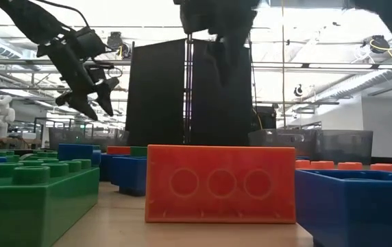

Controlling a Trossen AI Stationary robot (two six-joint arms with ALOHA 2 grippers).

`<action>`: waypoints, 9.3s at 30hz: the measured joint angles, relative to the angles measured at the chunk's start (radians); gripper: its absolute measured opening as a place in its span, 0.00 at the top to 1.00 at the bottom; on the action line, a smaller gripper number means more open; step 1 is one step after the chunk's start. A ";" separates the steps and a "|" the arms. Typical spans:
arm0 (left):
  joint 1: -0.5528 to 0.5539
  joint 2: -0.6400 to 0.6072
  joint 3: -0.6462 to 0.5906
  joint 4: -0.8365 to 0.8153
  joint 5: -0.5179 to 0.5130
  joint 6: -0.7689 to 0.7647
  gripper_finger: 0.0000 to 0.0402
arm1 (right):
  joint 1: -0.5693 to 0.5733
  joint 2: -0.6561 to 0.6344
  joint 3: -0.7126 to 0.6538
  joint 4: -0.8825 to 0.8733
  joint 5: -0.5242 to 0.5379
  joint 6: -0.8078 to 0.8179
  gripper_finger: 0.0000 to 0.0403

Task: Sort blocks
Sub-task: Put the blue game piece into the right black bin

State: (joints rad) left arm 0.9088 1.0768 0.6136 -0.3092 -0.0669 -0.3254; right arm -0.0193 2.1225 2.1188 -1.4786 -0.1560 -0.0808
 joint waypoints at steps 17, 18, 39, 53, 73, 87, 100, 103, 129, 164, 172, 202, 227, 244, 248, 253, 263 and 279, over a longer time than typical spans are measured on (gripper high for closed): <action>-0.014 -0.208 0.000 0.011 0.069 -0.077 0.31 | 0.091 -0.438 -1.009 0.822 0.106 0.196 0.17; -0.014 -0.213 0.000 0.013 0.072 -0.088 0.31 | 0.091 -0.428 -1.026 0.855 0.106 0.196 0.17; -0.014 -0.229 0.000 0.011 0.083 -0.114 0.31 | 0.053 -0.295 -1.047 0.922 0.128 0.127 0.81; -0.015 -0.229 0.000 0.011 0.083 -0.115 0.31 | -0.074 -0.690 -1.047 0.668 0.361 0.268 0.81; -0.015 -0.229 0.000 0.012 0.084 -0.193 0.31 | -0.749 -0.828 -1.263 0.595 0.516 0.547 0.81; -0.014 -0.229 0.000 0.012 0.090 -0.185 0.31 | -0.727 -0.853 -1.152 0.670 0.317 0.386 0.18; -0.015 -0.229 0.000 0.007 0.090 -0.137 0.31 | -0.147 -0.866 -1.213 0.804 0.020 0.218 0.25; -0.015 -0.229 0.000 0.007 0.090 -0.137 0.31 | -0.057 -0.797 -1.246 0.884 0.024 0.253 0.25; -0.015 -0.229 0.000 -0.028 0.090 -0.132 0.31 | 0.206 -0.377 -1.238 1.163 0.228 0.440 0.49; -0.015 -0.229 0.000 -0.036 0.089 -0.140 0.31 | -0.568 -0.932 -1.242 0.552 0.834 0.806 0.71; -0.014 -0.229 0.000 -0.038 0.089 -0.139 0.31 | -0.690 -0.785 -1.242 0.656 0.774 0.675 0.56; -0.014 -0.229 0.000 -0.045 0.089 -0.130 0.31 | 0.106 -0.703 -1.241 1.185 -0.049 -0.044 0.22; -0.014 -0.229 0.000 -0.129 0.089 -0.078 0.31 | 0.284 -0.434 -1.242 1.366 0.077 -0.480 0.22; -0.014 -0.229 0.000 -0.128 0.089 -0.078 0.31 | 0.299 -0.255 -1.157 1.372 0.138 -0.481 0.31; -0.015 -0.229 0.000 -0.128 0.089 -0.061 0.31 | 0.297 -0.220 -1.069 1.254 0.192 -0.465 0.53; -0.015 -0.229 0.000 -0.128 0.089 -0.053 0.31 | 0.274 -0.201 -0.976 1.105 0.244 -0.338 0.72; -0.014 -0.229 0.000 -0.128 0.089 -0.053 0.31 | 0.223 -0.296 -0.872 1.003 0.251 -0.060 0.72; -0.015 -0.227 0.000 -0.127 0.089 -0.060 0.31 | -0.090 -0.778 -1.060 0.590 0.638 0.421 0.72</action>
State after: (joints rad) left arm 0.8941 0.8501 0.6132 -0.4359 0.0219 -0.3856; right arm -0.1089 1.3444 1.0591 -0.8885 0.4825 0.3405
